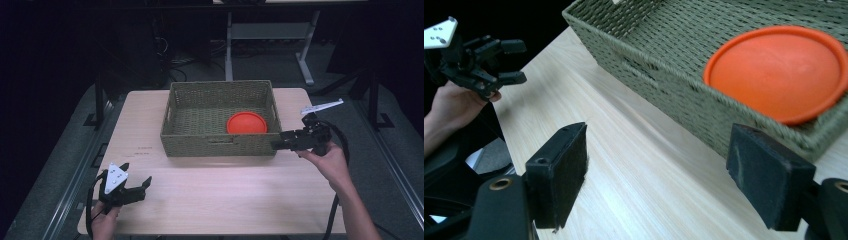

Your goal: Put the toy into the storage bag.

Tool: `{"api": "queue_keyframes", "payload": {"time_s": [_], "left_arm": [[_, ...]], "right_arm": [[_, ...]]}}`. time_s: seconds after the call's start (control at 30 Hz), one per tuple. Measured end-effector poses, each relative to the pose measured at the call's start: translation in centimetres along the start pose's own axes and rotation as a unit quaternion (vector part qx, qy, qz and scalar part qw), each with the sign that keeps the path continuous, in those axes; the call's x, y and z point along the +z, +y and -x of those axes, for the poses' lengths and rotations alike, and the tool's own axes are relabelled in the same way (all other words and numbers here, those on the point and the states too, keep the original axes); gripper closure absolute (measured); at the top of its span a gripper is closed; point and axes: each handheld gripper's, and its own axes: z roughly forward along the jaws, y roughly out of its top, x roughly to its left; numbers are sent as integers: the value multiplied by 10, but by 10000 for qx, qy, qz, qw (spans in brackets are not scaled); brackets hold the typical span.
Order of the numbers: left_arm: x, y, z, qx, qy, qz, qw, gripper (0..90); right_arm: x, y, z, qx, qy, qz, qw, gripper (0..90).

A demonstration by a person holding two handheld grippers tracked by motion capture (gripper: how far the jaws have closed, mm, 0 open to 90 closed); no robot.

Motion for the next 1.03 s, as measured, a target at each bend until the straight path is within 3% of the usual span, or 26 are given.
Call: {"api": "queue_keyframes", "payload": {"time_s": [0.17, 0.43, 0.77, 0.9, 0.97, 1.03], "left_arm": [[0, 0, 0, 5, -2, 9, 10000, 128], [0, 0, 1, -8, -18, 31, 10000, 128], [1, -1, 1, -32, -19, 38, 10000, 128], [1, 0, 3, 1, -36, 41, 10000, 128], [1, 0, 4, 7, -38, 55, 10000, 128], [1, 0, 4, 9, -82, 72, 9999, 128]], "right_arm": [[-7, -12, -2, -4, -160, -9, 9999, 237], [-10, -45, 3, 160, -38, 148, 9998, 239], [-5, -92, 9, 359, -91, 147, 9992, 239], [-5, -112, 15, 466, -295, 127, 9984, 230], [-6, -127, 14, 493, -438, 293, 9974, 227], [-6, -133, 13, 477, -422, 383, 9972, 222]]}}
